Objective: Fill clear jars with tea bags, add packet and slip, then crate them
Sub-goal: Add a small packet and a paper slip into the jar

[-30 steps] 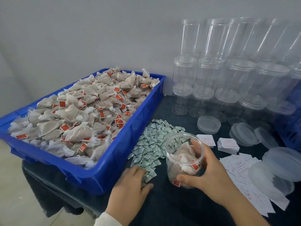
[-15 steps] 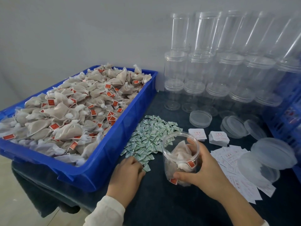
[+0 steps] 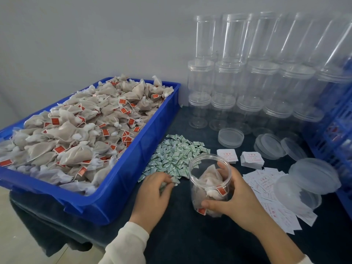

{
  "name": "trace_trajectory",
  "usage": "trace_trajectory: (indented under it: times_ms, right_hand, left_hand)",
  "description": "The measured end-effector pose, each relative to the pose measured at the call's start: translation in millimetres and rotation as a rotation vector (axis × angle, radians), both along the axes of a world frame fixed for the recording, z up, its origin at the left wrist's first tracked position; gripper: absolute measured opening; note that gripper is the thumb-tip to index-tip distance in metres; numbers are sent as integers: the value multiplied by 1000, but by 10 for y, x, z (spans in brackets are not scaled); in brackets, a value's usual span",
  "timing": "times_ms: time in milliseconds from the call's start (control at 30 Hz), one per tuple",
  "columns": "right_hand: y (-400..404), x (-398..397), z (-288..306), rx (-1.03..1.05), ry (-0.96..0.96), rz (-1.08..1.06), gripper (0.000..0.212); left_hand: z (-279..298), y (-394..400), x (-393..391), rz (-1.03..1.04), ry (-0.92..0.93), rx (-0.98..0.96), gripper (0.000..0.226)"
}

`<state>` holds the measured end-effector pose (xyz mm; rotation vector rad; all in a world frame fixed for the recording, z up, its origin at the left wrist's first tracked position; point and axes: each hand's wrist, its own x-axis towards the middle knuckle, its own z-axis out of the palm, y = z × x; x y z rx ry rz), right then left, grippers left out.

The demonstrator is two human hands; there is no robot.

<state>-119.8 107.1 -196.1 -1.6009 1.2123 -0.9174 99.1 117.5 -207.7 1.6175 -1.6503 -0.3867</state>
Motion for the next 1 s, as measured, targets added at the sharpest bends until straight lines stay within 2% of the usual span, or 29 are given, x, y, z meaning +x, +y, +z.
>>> trace_trajectory:
  times_ms: [100,200,267,333,400,533,667,733,833,867,933,1000]
  right_hand:
    - [9,-6,-11,1,-27,1,98]
    - [9,15,3,-7,-32,7,95]
    - [6,39,14,-17,-31,7,94]
    - [2,59,18,-35,-46,7,93]
    - [4,64,18,-49,-73,17,95]
    - [38,41,67,-85,-61,15,93]
    - [73,-30,110,-90,-48,13,92]
    - [86,-89,127,-88,-43,14,93]
    - [126,-237,168,-81,-38,-16,91]
    - [139,-300,180,-85,-31,-33,91]
    - [163,-436,194,-96,-30,-68,93]
    - [182,-568,181,-108,-41,-98,96]
  left_hand:
    - [244,10,-50,22,288,-56,11]
    - [585,56,-159,-89,326,-145,16]
    - [762,83,-249,-189,198,-146,13]
    - [867,86,-357,-244,-58,-115,7]
    - [900,70,-449,-242,-236,-86,4]
    - [929,18,-571,-221,-379,-21,9]
    - [1010,-13,-648,-287,-519,-12,16]
    - [1062,-31,-671,-309,-444,-74,19]
    - [1091,-149,-695,-244,-131,-229,23]
    - [1054,-236,-715,-197,-77,-259,23]
    - [922,-468,-813,-140,-115,-228,25]
    - [702,-731,-971,-174,-268,-129,30]
